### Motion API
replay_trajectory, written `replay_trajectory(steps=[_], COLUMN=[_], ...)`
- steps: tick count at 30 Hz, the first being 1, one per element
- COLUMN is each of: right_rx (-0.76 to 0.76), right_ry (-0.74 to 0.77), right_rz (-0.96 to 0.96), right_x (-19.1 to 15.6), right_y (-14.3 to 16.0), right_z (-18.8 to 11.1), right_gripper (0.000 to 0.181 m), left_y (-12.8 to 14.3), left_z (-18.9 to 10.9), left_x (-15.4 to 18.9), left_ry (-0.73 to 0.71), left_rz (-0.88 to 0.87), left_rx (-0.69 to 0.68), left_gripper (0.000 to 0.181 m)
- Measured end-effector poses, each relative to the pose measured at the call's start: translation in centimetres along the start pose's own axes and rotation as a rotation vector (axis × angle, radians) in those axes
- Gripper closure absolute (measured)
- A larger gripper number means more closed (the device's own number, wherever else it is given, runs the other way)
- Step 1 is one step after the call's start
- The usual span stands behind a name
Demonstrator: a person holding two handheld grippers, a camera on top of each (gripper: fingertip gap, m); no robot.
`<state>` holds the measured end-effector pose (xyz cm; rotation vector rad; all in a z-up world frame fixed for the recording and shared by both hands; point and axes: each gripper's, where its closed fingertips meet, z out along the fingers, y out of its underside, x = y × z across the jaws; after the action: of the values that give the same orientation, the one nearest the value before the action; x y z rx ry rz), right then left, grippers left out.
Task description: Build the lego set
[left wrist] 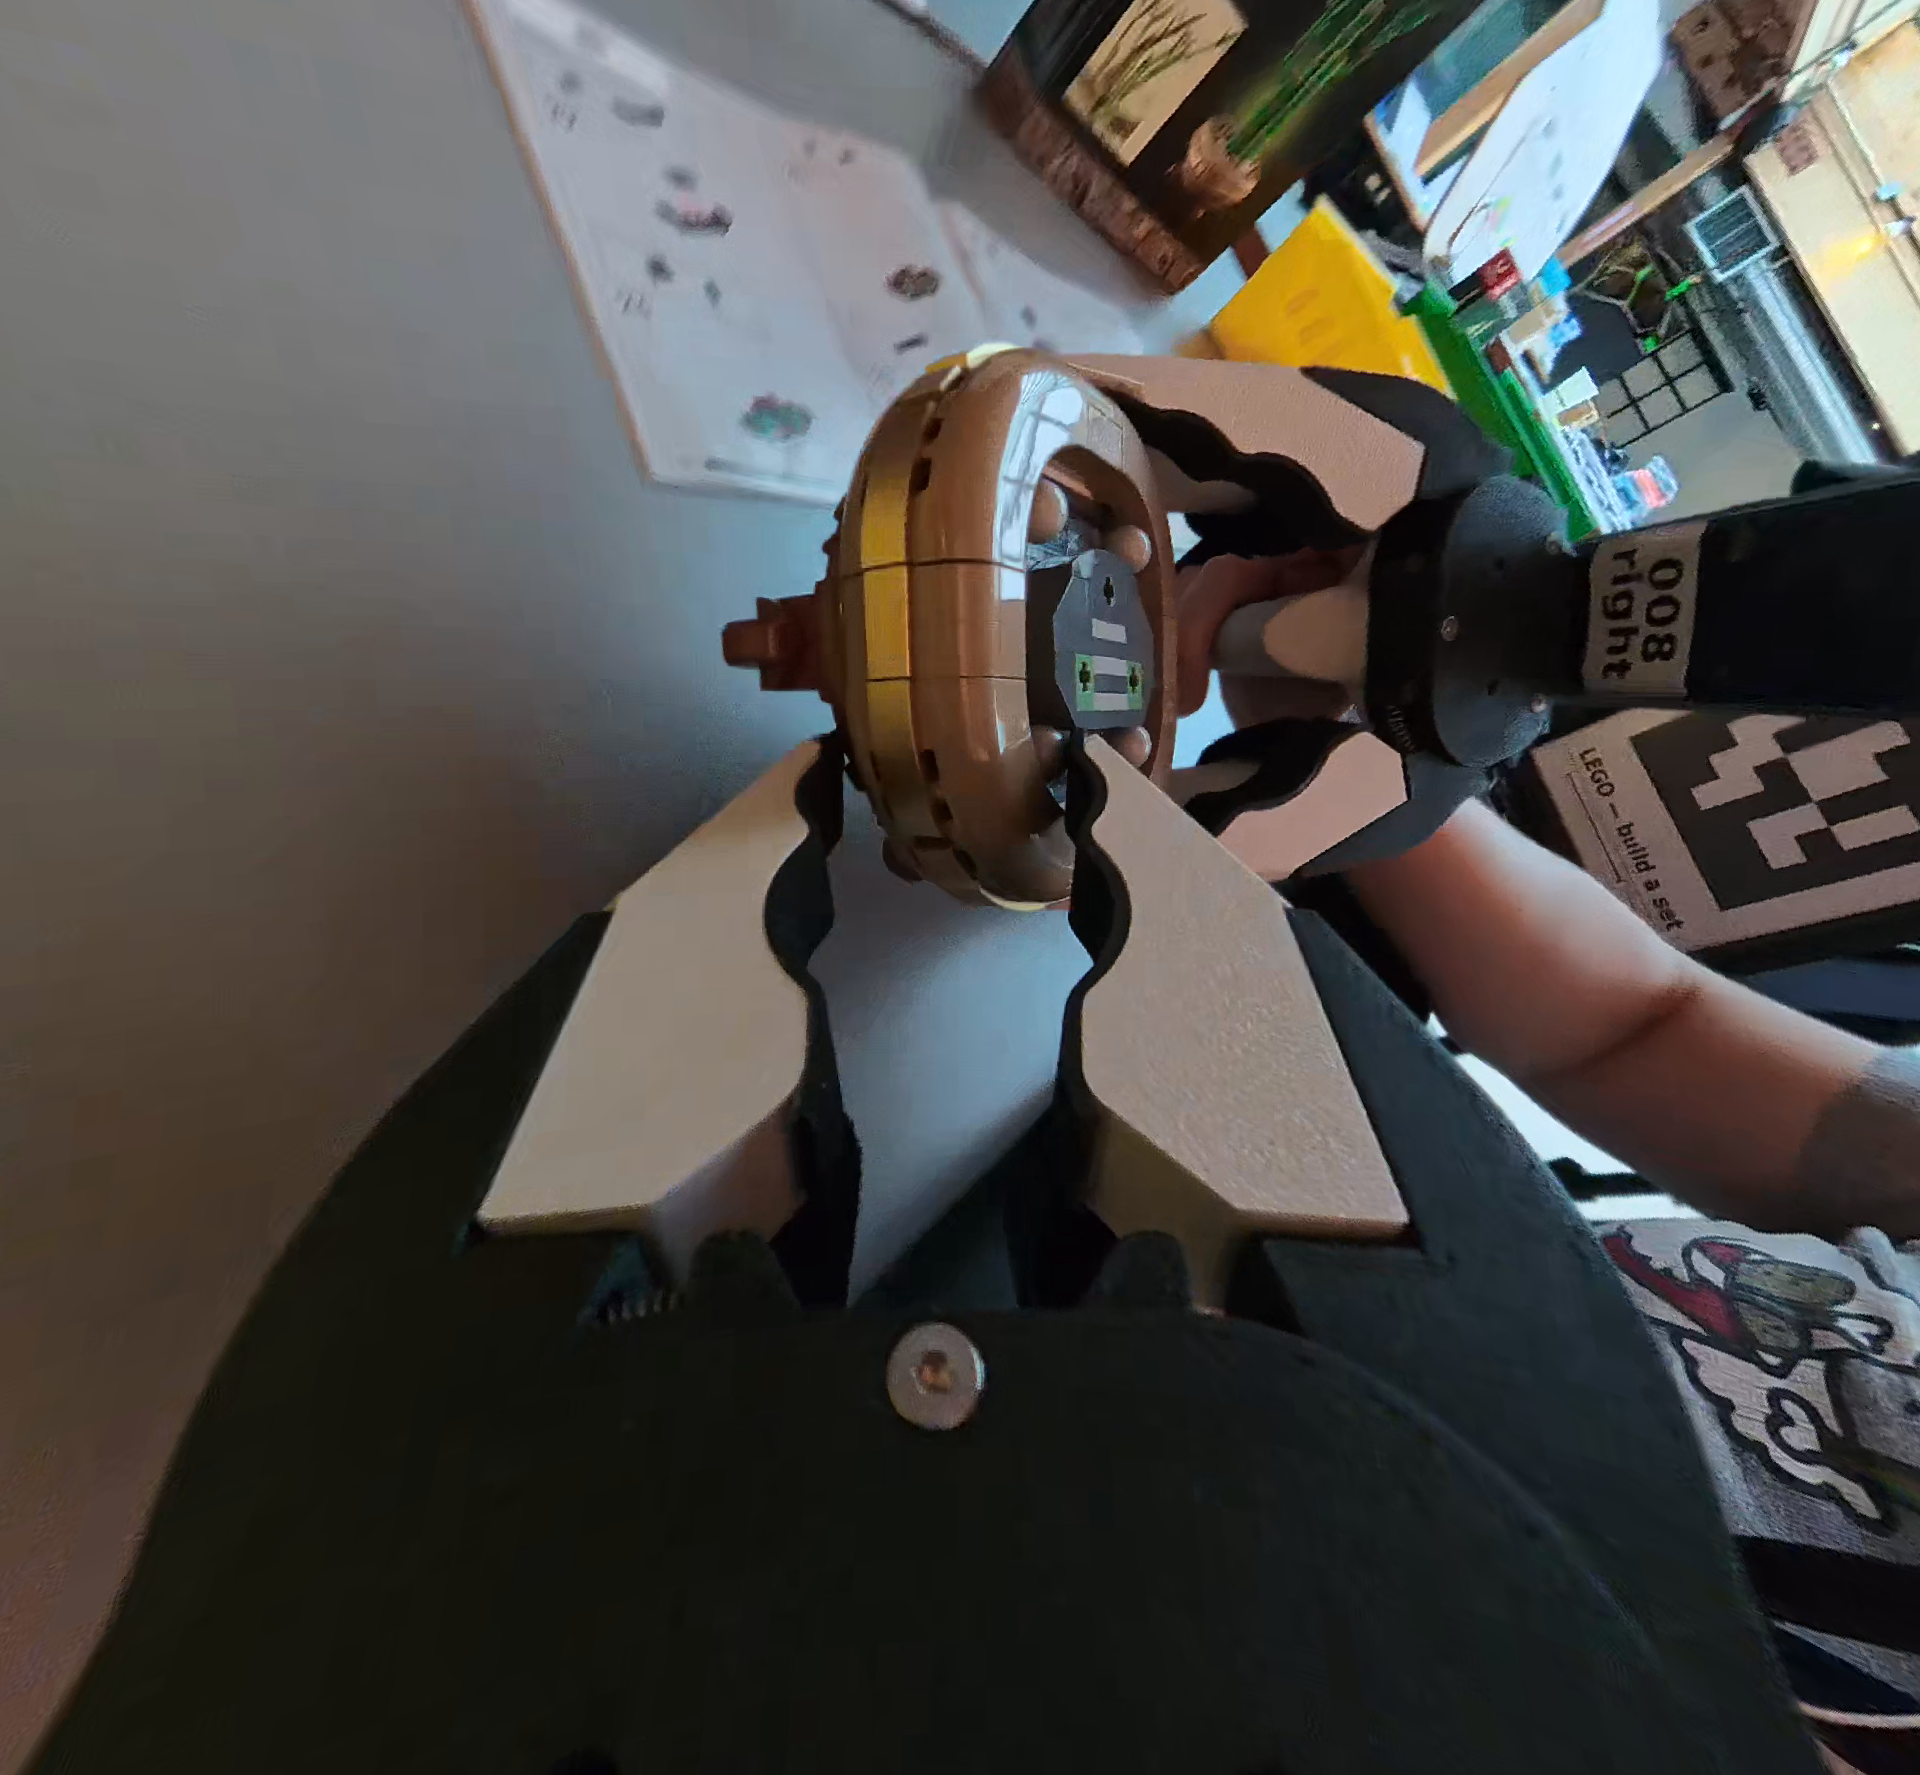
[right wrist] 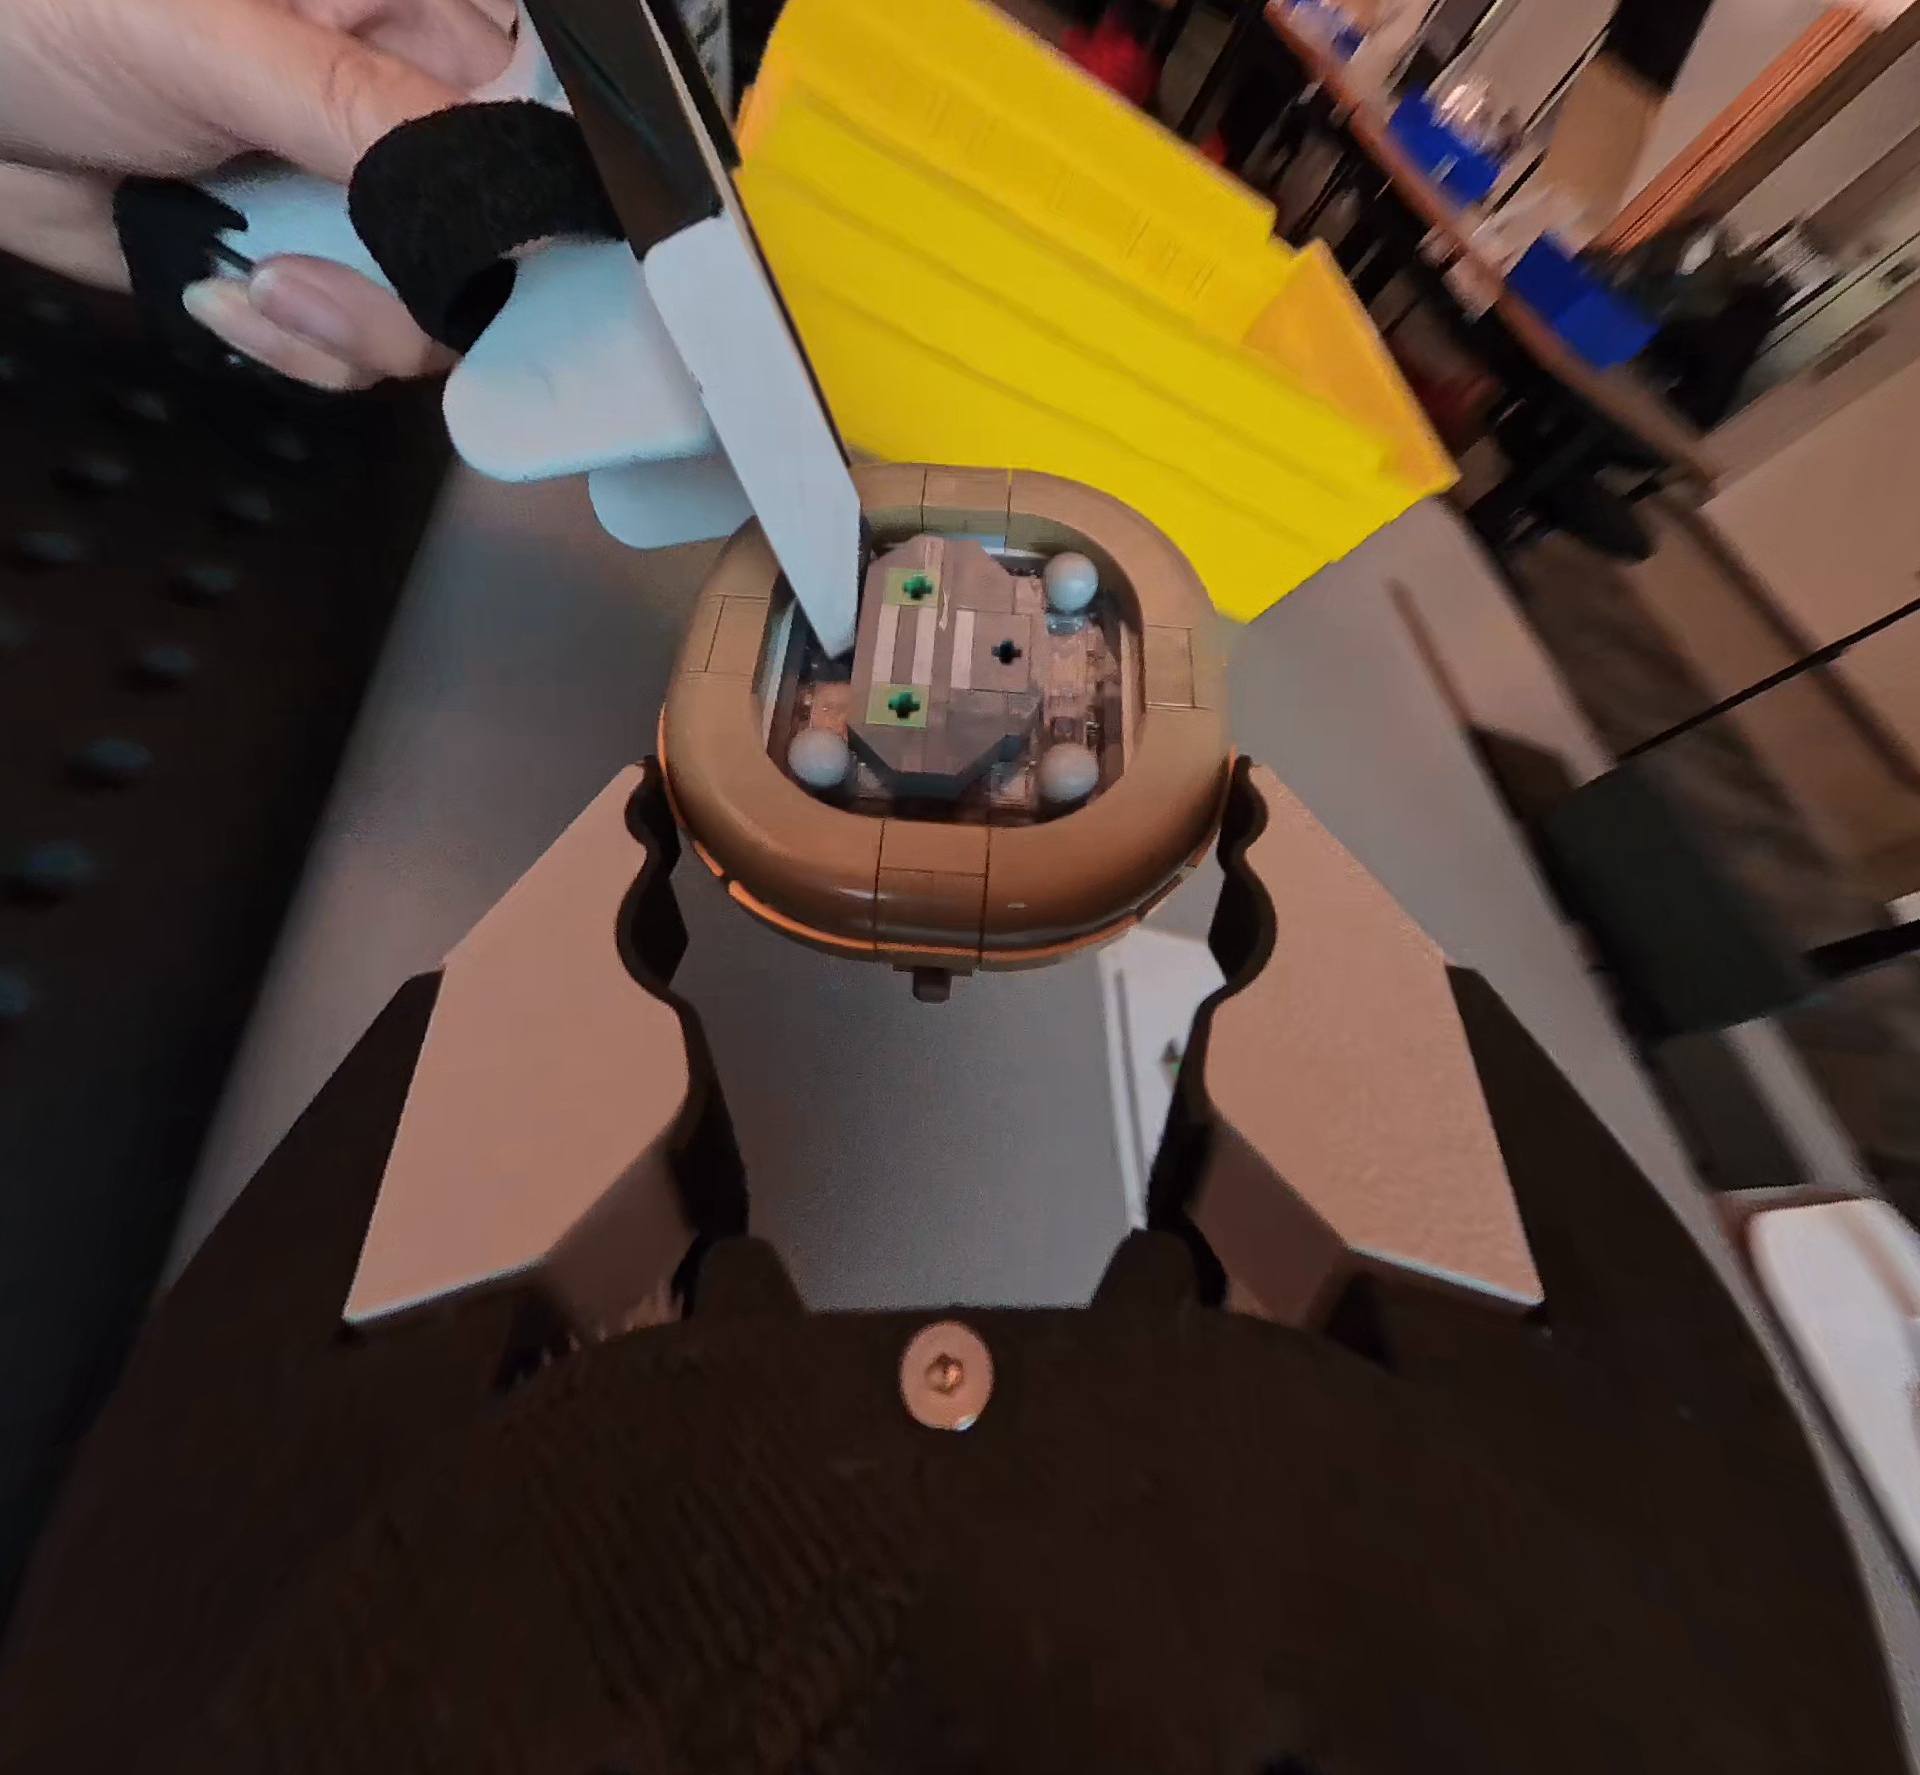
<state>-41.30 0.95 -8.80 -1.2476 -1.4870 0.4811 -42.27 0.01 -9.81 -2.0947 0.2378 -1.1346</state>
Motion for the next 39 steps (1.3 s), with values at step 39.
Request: replay_trajectory(steps=[39], right_rx=[0.186], right_ry=[0.317], right_rz=[-0.393], right_x=[2.5], right_y=[-17.9], right_z=[-11.9], right_gripper=[0.078], left_y=[-7.3], left_z=[-8.2], left_x=[18.1], left_ry=[0.084], left_rz=[0.38], left_rx=[0.34], left_gripper=[0.141])
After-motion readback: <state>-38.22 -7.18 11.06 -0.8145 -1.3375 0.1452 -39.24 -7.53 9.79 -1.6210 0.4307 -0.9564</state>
